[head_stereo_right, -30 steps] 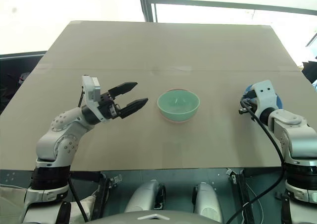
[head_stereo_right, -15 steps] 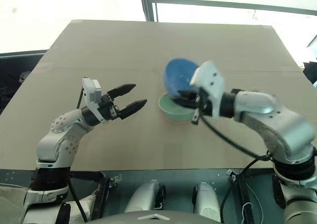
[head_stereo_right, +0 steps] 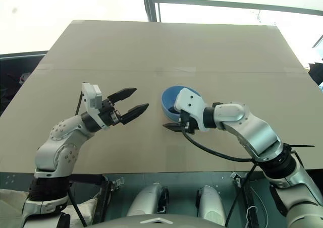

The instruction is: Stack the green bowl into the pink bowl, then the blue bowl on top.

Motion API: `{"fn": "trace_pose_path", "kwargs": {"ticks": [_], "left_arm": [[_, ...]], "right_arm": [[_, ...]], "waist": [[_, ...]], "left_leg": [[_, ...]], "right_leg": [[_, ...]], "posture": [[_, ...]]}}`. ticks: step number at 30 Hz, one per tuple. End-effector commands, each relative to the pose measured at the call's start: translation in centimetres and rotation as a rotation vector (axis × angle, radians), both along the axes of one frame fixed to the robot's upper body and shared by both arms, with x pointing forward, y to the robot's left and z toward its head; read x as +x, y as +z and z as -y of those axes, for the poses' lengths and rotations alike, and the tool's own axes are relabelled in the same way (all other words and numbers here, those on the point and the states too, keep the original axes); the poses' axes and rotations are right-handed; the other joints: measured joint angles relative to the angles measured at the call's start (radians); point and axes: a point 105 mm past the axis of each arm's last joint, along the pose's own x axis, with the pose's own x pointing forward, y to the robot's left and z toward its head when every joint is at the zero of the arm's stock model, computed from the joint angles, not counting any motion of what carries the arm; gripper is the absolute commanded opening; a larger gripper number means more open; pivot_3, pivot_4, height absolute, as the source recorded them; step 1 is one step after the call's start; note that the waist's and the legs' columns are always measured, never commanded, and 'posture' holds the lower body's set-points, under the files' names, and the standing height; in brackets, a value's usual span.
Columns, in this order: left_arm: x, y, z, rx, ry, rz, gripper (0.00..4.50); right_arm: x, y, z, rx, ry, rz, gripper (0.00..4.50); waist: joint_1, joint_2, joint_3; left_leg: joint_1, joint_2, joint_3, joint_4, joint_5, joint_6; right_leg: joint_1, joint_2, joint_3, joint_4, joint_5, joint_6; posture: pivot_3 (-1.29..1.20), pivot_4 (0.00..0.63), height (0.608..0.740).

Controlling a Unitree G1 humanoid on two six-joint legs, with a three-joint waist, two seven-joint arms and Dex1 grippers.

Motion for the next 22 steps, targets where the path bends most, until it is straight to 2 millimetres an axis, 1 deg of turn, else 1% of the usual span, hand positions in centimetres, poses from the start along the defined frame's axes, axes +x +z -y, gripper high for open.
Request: {"fn": "trace_pose_path", "kwargs": {"ticks": [1,3,4,6,7,8,9,11,13,15,17,19,22], "left_arm": [[-1.0,1.0,0.0,-0.001,-0.032,0.023,4.50],[-1.4,1.2,-0.2,-0.008,-0.049,0.013,4.50],[-1.6,1.2,-0.2,-0.009,-0.059,0.009,4.50],[-1.8,1.2,-0.4,0.013,-0.055,0.017,4.50],[-1.6,1.2,-0.8,0.020,-0.020,0.026,4.50],[-1.3,1.2,-1.3,0.024,0.019,0.034,4.50],[-1.1,1.2,-1.8,0.021,0.051,0.031,4.50],[-1.4,0.9,-2.7,0.055,0.073,0.021,4.50],[-1.9,0.6,-3.6,0.094,0.083,0.008,4.50],[-2.4,0.3,-4.4,0.124,0.097,-0.015,4.50],[-2.7,-0.2,-5.1,0.164,0.108,-0.028,4.50],[-3.0,-0.4,-5.4,0.177,0.099,-0.043,4.50],[-3.5,-0.5,-5.2,0.182,0.075,-0.061,4.50]], "right_arm": [[0.4,3.9,1.5,0.110,-0.083,0.163,4.25],[-0.4,5.2,3.1,0.171,-0.095,0.160,4.25],[-0.7,5.6,4.0,0.185,-0.112,0.190,4.25],[-1.4,5.6,5.6,0.190,-0.103,0.139,4.25],[-1.3,5.5,6.9,0.188,-0.140,0.133,4.25],[-1.1,5.4,8.4,0.185,-0.200,0.121,4.40],[-1.1,5.0,9.8,0.167,-0.249,0.109,4.40],[-1.9,3.6,13.0,0.097,-0.334,0.086,4.40],[-2.6,2.5,15.4,0.048,-0.403,0.079,4.40],[-3.6,1.6,17.1,0.010,-0.433,0.064,4.40],[-4.4,1.4,18.6,0.039,-0.471,0.049,4.40],[-4.8,1.3,19.3,0.052,-0.489,0.044,4.40],[-5.3,1.0,19.8,0.060,-0.507,0.035,4.40]], "waist": [[0.000,0.000,0.000],[0.000,0.000,0.000],[0.002,0.000,0.000],[0.001,0.000,0.000],[0.001,0.000,0.000],[0.002,0.000,0.000],[0.001,0.000,0.000],[0.004,0.000,0.000],[0.003,0.000,0.000],[0.000,0.001,0.001],[-0.003,0.001,0.001],[-0.001,0.001,0.001],[0.000,0.001,0.001]], "left_leg": [[0.000,0.000,0.000,0.000,0.000,0.000],[0.000,0.000,0.000,0.000,0.000,0.000],[-0.001,0.000,0.000,-0.001,0.000,0.000],[-0.001,0.000,-0.001,-0.001,0.000,0.000],[-0.001,0.000,-0.001,-0.001,0.000,0.000],[-0.001,0.000,-0.001,-0.001,0.000,0.000],[0.000,0.000,-0.001,-0.001,0.000,0.000],[0.000,0.000,-0.001,-0.001,0.000,0.000],[0.000,0.000,-0.001,-0.002,0.000,0.000],[0.000,0.000,0.000,-0.003,0.000,0.000],[0.002,0.002,0.002,-0.003,0.000,0.000],[0.004,0.002,0.003,-0.003,0.000,0.000],[0.004,0.003,0.004,-0.003,0.000,0.000]], "right_leg": [[0.000,0.000,0.000,0.000,0.000,0.000],[0.000,0.000,0.000,0.000,0.000,0.000],[0.000,0.000,0.000,0.000,0.000,0.000],[0.000,0.000,-0.001,-0.001,0.000,0.000],[0.000,-0.001,-0.001,-0.003,0.000,0.000],[0.001,0.000,-0.001,-0.003,0.000,0.000],[0.001,0.000,-0.001,-0.003,0.000,0.000],[0.002,0.000,-0.001,-0.003,0.000,0.000],[0.002,0.000,-0.001,-0.003,0.000,0.000],[0.001,0.000,0.000,-0.004,0.000,0.000],[0.001,0.000,0.002,-0.003,0.000,0.000],[0.001,0.001,0.003,-0.002,0.000,0.000],[0.001,0.001,0.003,-0.002,0.000,0.000]], "posture": [[0.00,0.150,0.740],[0.00,0.150,0.740],[0.00,0.150,0.740],[0.00,0.150,0.740],[0.00,0.150,0.740],[0.00,0.150,0.740],[0.00,0.150,0.740],[0.00,0.150,0.740],[0.00,0.150,0.740],[0.00,0.150,0.740],[0.00,0.150,0.740],[0.00,0.150,0.740],[0.00,0.150,0.740]]}}
